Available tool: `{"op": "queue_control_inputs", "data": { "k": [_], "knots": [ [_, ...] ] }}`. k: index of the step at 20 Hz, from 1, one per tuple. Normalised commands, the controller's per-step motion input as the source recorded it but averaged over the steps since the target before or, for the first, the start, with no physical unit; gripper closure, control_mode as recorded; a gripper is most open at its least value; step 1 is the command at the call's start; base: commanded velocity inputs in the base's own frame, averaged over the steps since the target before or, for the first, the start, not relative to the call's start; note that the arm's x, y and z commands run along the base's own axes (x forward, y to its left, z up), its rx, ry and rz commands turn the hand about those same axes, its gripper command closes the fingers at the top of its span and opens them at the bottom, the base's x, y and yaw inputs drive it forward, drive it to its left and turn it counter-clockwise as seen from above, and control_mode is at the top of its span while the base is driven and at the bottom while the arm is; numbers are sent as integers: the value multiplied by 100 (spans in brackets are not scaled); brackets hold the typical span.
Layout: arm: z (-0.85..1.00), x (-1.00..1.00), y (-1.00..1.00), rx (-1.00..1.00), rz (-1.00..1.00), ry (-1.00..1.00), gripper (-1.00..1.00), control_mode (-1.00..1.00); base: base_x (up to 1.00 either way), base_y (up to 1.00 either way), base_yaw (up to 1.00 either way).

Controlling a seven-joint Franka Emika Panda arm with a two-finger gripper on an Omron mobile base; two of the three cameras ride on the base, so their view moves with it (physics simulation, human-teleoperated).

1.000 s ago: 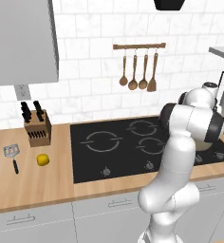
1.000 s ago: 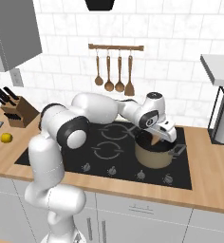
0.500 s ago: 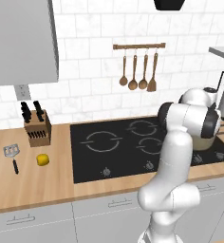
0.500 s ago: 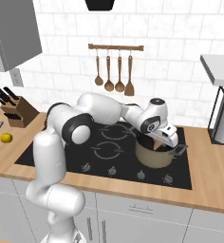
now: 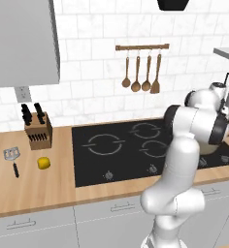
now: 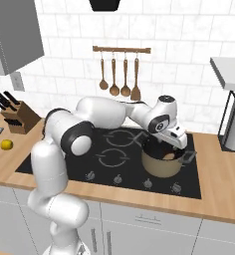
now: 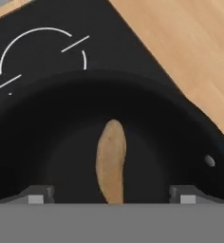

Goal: Put the lemon and sweet potato in the pot. Retrieve the spatula and lightly stir the vegetables in the pot.

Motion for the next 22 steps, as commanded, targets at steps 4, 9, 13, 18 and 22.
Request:
{"op": "queue_control_inputs", "data": {
  "k": [4, 9, 13, 18, 22],
  "knots": [
    [85, -72, 94, -2, 3, -2, -100, -100, 0, 0, 0],
    [32, -85, 100, -16, 11, 0, -100, -100, 0, 0, 0],
    [14, -80, 100, -20, 18, 0, -100, -100, 0, 0, 0],
    [16, -63, 100, -17, 23, 0, -100, -100, 0, 0, 0],
    [24, -41, 100, -9, 26, 0, -100, -100, 0, 0, 0]
  ]
}}
